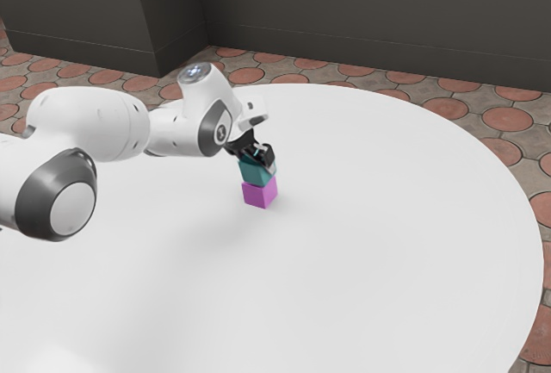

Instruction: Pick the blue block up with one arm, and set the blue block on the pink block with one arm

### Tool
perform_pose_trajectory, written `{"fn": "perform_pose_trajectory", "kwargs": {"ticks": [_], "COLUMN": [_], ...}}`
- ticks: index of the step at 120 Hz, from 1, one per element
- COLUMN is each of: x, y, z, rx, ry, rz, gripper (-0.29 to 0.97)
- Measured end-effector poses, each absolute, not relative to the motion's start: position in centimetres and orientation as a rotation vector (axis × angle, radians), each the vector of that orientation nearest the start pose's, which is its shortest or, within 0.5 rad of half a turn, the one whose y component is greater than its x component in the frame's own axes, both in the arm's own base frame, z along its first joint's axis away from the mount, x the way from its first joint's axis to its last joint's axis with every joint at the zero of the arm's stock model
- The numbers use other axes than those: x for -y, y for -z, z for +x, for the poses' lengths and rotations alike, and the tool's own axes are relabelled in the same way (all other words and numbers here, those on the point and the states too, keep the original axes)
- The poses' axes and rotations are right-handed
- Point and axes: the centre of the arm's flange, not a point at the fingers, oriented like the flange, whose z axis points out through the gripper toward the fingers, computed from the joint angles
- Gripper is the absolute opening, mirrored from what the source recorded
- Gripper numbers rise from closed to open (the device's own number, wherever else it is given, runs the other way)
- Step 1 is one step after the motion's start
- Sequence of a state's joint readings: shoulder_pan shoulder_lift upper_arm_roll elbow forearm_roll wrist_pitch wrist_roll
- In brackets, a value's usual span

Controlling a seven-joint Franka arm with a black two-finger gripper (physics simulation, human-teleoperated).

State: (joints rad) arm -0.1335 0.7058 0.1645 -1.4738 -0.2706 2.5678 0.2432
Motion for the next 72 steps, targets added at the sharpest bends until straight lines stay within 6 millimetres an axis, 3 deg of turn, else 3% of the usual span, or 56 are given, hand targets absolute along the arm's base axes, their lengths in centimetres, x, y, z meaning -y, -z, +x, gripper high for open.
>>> {"fn": "perform_pose_trajectory", "kwargs": {"ticks": [72], "x": [-0.54], "y": [-30.42], "z": [75.30], "rx": [-0.112], "ry": [0.640], "rz": [-3.095], "gripper": [0.30]}}
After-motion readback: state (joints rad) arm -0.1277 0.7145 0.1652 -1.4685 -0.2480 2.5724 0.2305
